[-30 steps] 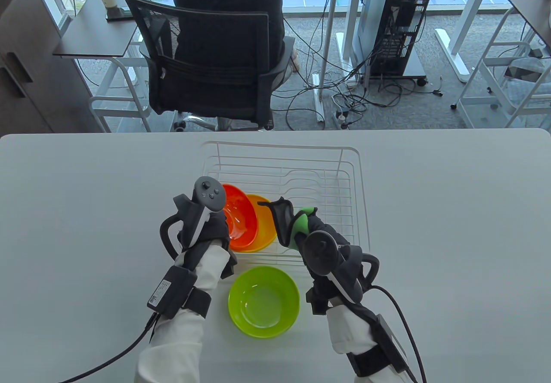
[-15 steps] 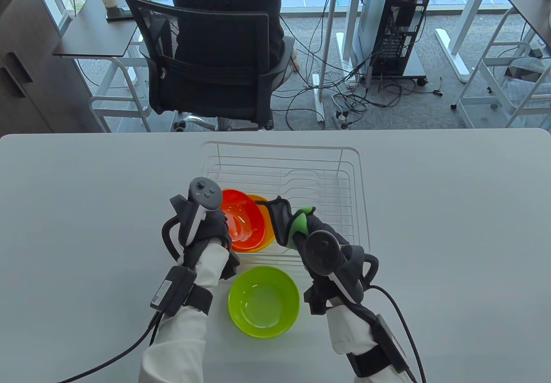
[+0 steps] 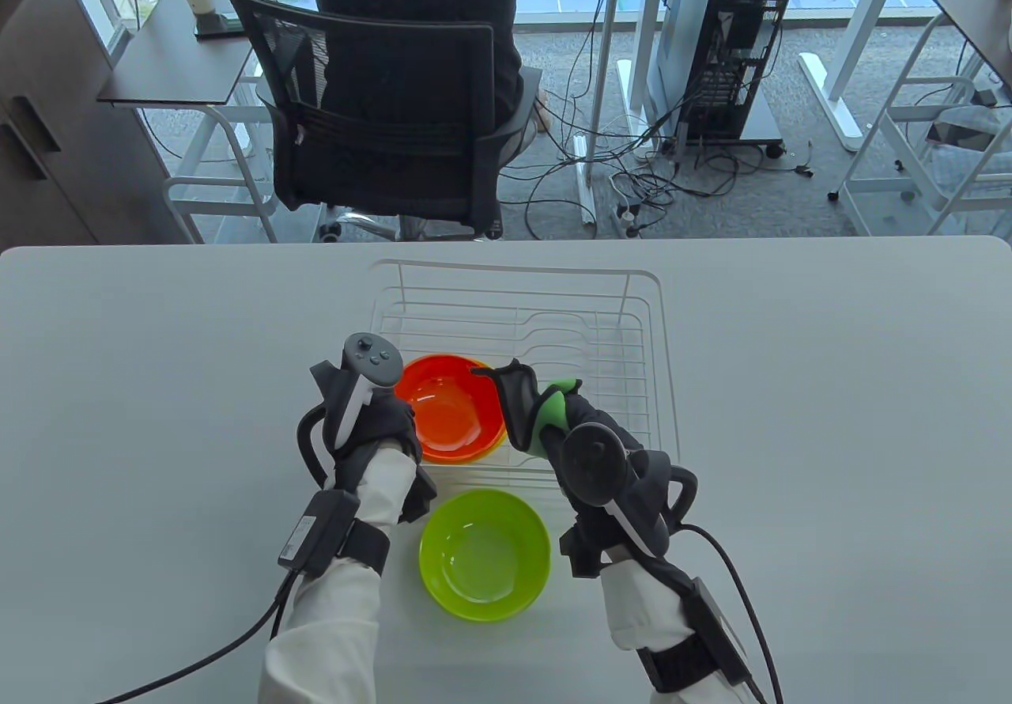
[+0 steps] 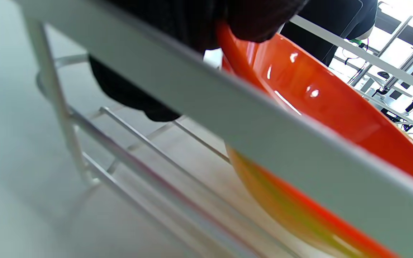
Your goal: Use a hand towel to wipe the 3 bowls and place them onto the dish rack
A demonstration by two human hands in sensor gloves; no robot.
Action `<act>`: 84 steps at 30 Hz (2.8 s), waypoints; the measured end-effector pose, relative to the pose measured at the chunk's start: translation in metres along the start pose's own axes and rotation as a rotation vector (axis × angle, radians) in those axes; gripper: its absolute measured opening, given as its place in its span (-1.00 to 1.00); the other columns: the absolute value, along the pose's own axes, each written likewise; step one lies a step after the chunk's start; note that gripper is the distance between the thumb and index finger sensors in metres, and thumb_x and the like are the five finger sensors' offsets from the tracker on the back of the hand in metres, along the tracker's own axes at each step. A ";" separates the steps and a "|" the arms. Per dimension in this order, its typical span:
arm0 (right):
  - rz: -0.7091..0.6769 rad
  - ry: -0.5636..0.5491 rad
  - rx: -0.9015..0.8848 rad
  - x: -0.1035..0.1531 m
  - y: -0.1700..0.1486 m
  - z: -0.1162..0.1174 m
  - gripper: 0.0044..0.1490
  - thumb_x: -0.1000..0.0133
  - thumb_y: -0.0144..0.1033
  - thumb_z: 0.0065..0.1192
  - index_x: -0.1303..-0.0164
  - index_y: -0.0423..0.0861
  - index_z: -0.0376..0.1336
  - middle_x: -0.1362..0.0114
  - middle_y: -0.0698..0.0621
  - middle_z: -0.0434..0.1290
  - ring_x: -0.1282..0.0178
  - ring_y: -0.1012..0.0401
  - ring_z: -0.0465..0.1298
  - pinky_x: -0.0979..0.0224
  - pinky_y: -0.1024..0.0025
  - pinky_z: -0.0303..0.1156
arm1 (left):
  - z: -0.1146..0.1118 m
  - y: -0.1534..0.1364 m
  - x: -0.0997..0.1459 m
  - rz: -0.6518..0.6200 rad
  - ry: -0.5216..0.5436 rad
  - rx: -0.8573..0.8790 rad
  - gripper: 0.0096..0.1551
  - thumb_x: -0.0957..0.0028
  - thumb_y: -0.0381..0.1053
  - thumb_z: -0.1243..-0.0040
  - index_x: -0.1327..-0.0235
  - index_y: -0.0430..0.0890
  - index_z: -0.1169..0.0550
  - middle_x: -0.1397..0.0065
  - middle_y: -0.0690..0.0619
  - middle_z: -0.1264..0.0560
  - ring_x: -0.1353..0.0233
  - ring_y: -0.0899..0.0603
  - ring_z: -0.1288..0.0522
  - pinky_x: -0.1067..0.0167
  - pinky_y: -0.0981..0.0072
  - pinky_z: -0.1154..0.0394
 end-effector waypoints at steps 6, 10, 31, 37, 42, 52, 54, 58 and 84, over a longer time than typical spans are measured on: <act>0.002 0.007 0.005 0.000 -0.002 0.001 -0.28 0.03 0.01 0.38 -0.25 -0.14 0.44 0.00 -0.15 0.63 0.26 0.14 0.65 0.21 0.34 0.59 | -0.009 -0.004 -0.006 0.024 -0.097 0.024 -0.31 -0.23 -0.24 -0.19 -0.42 -0.70 -0.41 -0.14 -0.87 -0.55 0.09 -0.64 -0.74 0.28 0.02 -0.76; 0.005 0.012 0.006 -0.001 -0.003 0.002 -0.28 0.03 0.01 0.38 -0.25 -0.14 0.44 0.00 -0.15 0.63 0.26 0.13 0.65 0.21 0.33 0.59 | -0.010 -0.005 -0.006 0.008 -0.084 0.026 -0.31 -0.23 -0.23 -0.19 -0.42 -0.70 -0.41 -0.15 -0.87 -0.55 0.09 -0.64 -0.74 0.27 0.03 -0.75; 0.056 0.012 -0.007 -0.005 -0.021 -0.003 -0.28 0.03 0.01 0.38 -0.25 -0.14 0.44 -0.01 -0.16 0.63 0.25 0.12 0.66 0.20 0.32 0.59 | 0.032 -0.006 0.083 -0.442 0.133 0.055 -0.35 -0.25 -0.05 -0.11 -0.48 -0.41 -0.41 -0.31 -0.55 -0.55 -0.10 -0.44 -0.72 0.09 0.00 -0.68; 0.071 0.012 -0.011 -0.007 -0.026 -0.003 -0.28 0.03 0.01 0.38 -0.25 -0.15 0.43 -0.01 -0.16 0.63 0.24 0.12 0.66 0.19 0.32 0.59 | 0.029 -0.016 0.102 -0.518 0.120 0.099 -0.35 -0.26 -0.05 -0.11 -0.48 -0.41 -0.40 -0.31 -0.55 -0.54 -0.12 -0.42 -0.71 0.08 0.01 -0.68; 0.080 0.012 -0.014 -0.008 -0.028 -0.002 -0.28 0.03 0.01 0.38 -0.26 -0.15 0.43 -0.01 -0.17 0.63 0.24 0.12 0.66 0.19 0.32 0.59 | 0.016 -0.025 0.108 -0.538 0.077 0.090 -0.34 -0.26 -0.05 -0.11 -0.47 -0.43 -0.40 -0.30 -0.56 -0.54 -0.14 -0.41 -0.70 0.08 0.01 -0.68; 0.084 0.021 -0.002 -0.008 -0.030 0.002 -0.28 0.03 0.01 0.38 -0.26 -0.15 0.43 -0.02 -0.17 0.63 0.24 0.11 0.66 0.19 0.31 0.59 | -0.007 -0.044 0.098 -0.500 -0.158 0.027 -0.36 -0.27 -0.03 -0.08 -0.44 -0.43 -0.42 -0.37 -0.51 -0.49 -0.16 -0.40 -0.70 0.07 0.01 -0.68; 0.084 0.022 -0.001 -0.008 -0.030 0.002 -0.28 0.03 0.01 0.38 -0.26 -0.15 0.43 -0.02 -0.17 0.63 0.23 0.11 0.66 0.19 0.31 0.59 | -0.012 -0.045 0.096 -0.494 -0.192 0.020 -0.37 -0.27 -0.03 -0.08 -0.44 -0.41 -0.41 -0.37 -0.51 -0.49 -0.16 -0.40 -0.70 0.06 0.01 -0.68; 0.084 0.023 -0.002 -0.008 -0.030 0.003 -0.28 0.03 0.01 0.38 -0.26 -0.15 0.43 -0.02 -0.17 0.63 0.23 0.11 0.66 0.19 0.31 0.59 | -0.026 -0.045 0.091 -0.477 -0.243 -0.026 -0.30 -0.28 -0.02 -0.07 -0.55 -0.40 -0.32 -0.37 -0.51 -0.49 -0.17 -0.40 -0.69 0.05 0.02 -0.68; 0.122 0.107 -0.184 -0.012 -0.036 0.012 -0.27 0.03 -0.28 0.40 -0.40 -0.10 0.34 -0.27 -0.29 0.53 0.04 0.07 0.70 0.12 0.47 0.70 | -0.084 -0.043 0.071 -0.434 -0.327 -0.014 -0.46 -0.21 -0.13 -0.17 -0.41 -0.31 -0.44 -0.13 -0.30 -0.67 0.12 -0.09 -0.83 0.32 0.43 -0.76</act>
Point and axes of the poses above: the tracker on the back of each hand, its own y axis roughly to the thumb side, its own x axis roughly from the fingertips to the wrist, z = x × y, the point moved 1 cm from there along -x, roughly from the wrist to the fingertips
